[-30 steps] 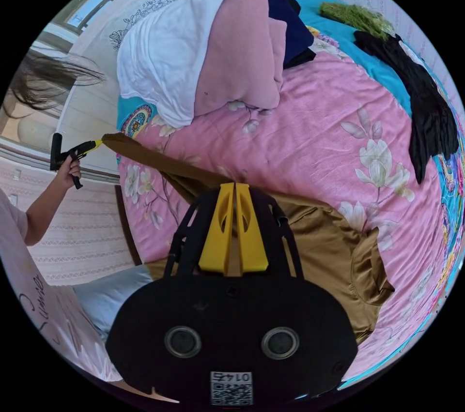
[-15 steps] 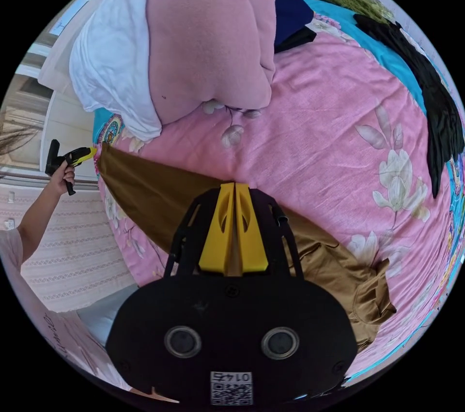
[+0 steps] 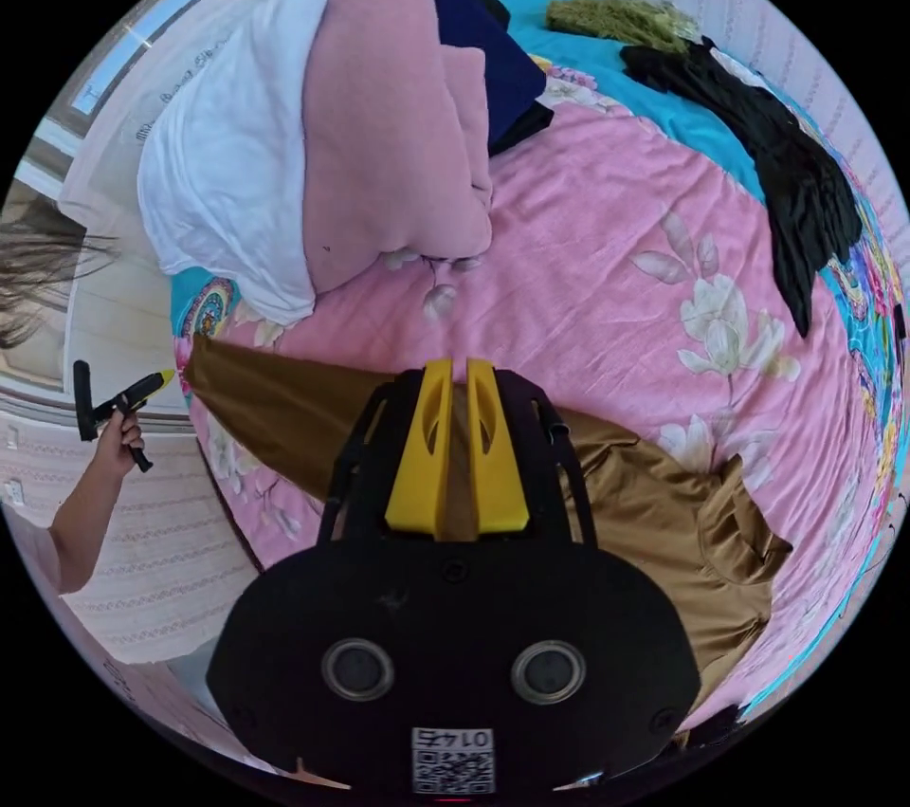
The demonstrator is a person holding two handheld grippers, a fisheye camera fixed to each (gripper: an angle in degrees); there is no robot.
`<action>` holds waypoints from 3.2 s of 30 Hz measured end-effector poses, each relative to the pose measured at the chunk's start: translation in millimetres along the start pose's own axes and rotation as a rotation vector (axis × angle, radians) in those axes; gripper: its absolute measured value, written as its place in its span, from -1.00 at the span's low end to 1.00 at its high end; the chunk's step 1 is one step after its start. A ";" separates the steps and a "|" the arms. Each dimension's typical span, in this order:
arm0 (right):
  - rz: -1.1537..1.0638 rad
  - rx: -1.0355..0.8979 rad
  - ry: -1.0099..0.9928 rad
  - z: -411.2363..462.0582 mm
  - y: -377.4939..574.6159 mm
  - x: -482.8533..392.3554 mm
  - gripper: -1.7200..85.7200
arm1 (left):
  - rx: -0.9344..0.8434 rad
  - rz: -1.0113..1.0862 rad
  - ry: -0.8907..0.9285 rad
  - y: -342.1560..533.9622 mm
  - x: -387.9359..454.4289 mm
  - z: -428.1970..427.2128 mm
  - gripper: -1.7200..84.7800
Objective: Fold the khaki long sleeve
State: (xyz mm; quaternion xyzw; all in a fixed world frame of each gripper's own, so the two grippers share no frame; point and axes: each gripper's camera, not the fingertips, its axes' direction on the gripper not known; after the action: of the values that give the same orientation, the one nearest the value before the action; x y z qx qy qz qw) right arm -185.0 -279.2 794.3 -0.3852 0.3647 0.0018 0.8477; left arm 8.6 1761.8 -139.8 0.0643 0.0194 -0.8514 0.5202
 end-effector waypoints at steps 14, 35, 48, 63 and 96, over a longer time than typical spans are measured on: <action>-0.609 -0.197 -0.366 139.1 -15.3 -249.2 -0.78 | 0.136 -0.040 0.036 60.6 56.0 20.9 -0.96; -0.281 0.002 -0.544 50.8 236.4 8.3 -0.97 | 0.140 0.648 0.662 205.9 362.5 -78.1 -0.98; 0.292 0.227 -0.535 -99.5 604.1 289.2 -0.97 | -0.210 1.238 1.076 408.0 717.1 -76.7 -0.98; 0.682 0.064 -0.519 32.1 896.6 387.7 -0.97 | -0.755 1.664 0.814 651.0 910.5 4.5 -0.98; 1.534 0.408 0.262 8.8 1240.0 443.9 -0.68 | -0.422 2.067 0.584 761.9 1308.4 56.9 -0.78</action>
State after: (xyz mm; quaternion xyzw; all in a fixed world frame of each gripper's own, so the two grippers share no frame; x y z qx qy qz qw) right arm -206.0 475.3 -285.1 0.1382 0.6175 0.4717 0.6141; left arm 90.6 251.4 -227.1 0.1585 0.2243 0.0649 0.9594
